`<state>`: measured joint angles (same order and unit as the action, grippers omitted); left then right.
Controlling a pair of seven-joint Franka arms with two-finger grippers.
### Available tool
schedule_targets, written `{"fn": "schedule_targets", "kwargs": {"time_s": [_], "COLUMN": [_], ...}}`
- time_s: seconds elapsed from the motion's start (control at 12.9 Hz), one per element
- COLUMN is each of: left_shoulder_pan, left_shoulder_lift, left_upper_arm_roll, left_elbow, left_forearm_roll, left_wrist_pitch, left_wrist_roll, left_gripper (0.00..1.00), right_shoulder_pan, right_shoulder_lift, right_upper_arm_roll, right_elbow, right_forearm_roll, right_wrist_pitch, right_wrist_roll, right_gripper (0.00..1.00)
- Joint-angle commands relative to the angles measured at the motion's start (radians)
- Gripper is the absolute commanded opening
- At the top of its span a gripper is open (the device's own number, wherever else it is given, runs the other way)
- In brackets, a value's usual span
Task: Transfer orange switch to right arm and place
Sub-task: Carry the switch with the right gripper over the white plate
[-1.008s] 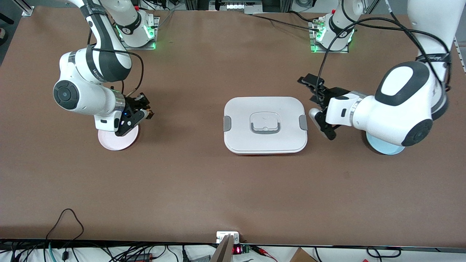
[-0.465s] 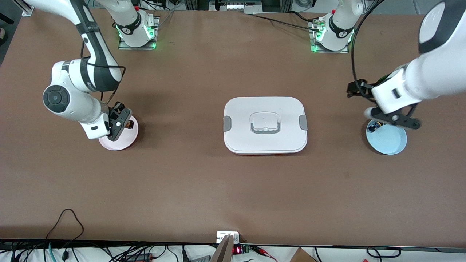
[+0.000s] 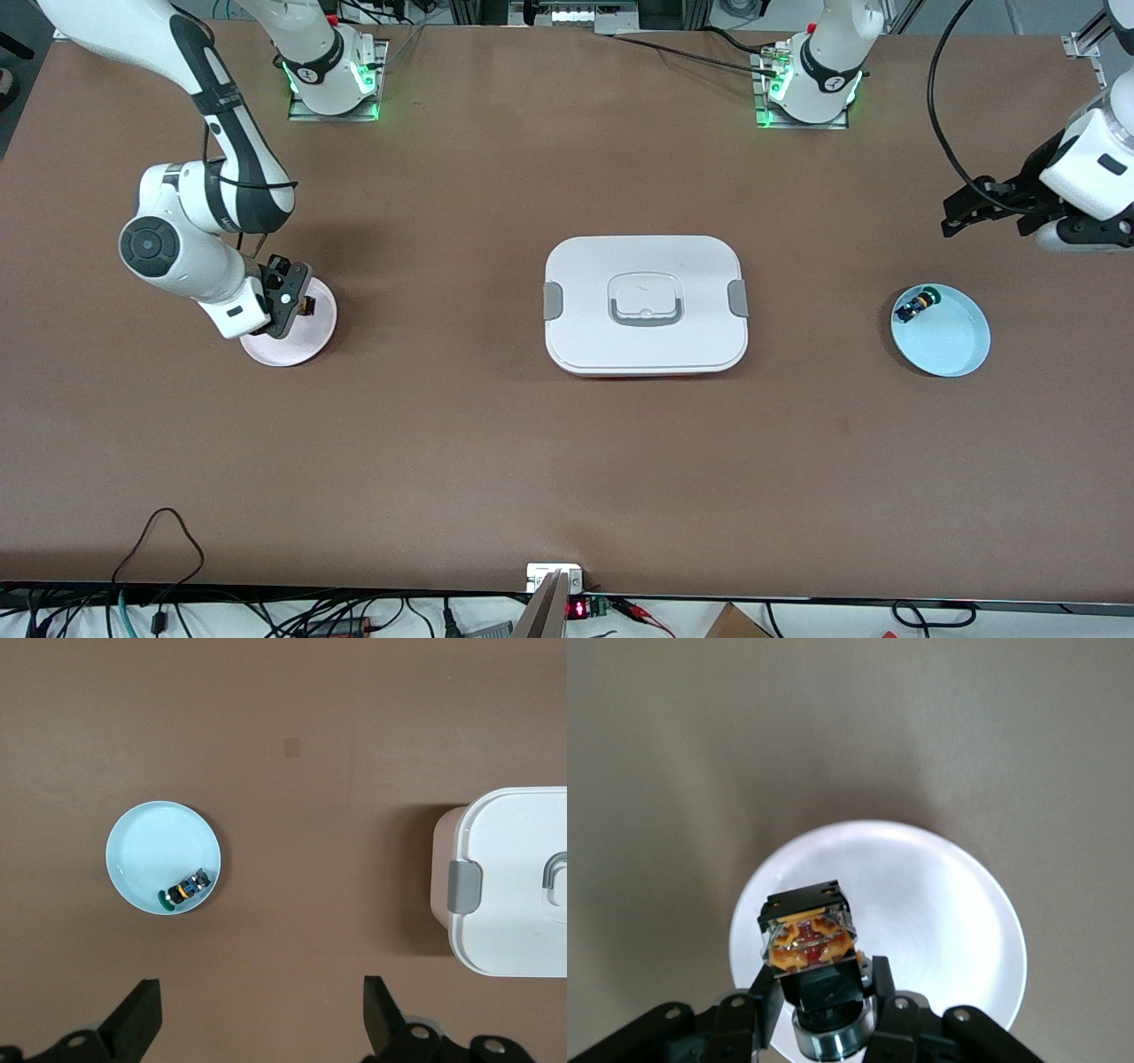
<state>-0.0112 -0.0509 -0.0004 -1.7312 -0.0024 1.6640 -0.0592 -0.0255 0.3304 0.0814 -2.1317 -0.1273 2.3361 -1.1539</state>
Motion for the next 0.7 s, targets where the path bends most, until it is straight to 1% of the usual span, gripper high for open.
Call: {"fn": "schedule_targets", "kwargs": {"time_s": [0.0,0.16,0.23,0.47,0.54,0.62], "left_shoulder_pan": [-0.015,0.072,0.091,0.085,0.068,0.030], "left_shoulder_lift": [-0.027,-0.029,-0.029,-0.029,-0.030,-0.030], "left_upper_arm_roll": [-0.025,-0.111,-0.127,-0.110,-0.090,-0.058], "left_elbow": [-0.022,-0.021,-0.021,-0.001,0.002,0.002], "left_forearm_roll": [0.010,0.015,0.013,0.004,0.004,0.005], "left_wrist_pitch": [-0.038,-0.049,-0.049,-0.047,-0.047,-0.047], "left_wrist_roll": [-0.040,-0.060,-0.060,-0.064,-0.062,-0.063], "left_gripper": [1.00,1.00,1.00,1.00,1.00,1.00], "right_shoulder_pan": [-0.028,-0.042,-0.044,-0.057,-0.057,-0.060], "right_shoulder_lift": [0.016,0.038,0.053,0.085,0.094,0.105], "right_upper_arm_roll": [0.012,0.012,0.012,0.012,0.012,0.012], "right_elbow": [-0.027,-0.031,-0.033,-0.031,-0.033,-0.033], "right_forearm_roll": [-0.054,-0.072,-0.074,-0.074,-0.074,-0.074], "right_wrist_pitch": [0.072,0.121,0.147,0.192,0.209,0.227], "right_wrist_roll": [-0.032,-0.059,-0.070,-0.108,-0.115,-0.121], "right_gripper": [0.16,0.16,0.16,0.16,0.16,0.16]}}
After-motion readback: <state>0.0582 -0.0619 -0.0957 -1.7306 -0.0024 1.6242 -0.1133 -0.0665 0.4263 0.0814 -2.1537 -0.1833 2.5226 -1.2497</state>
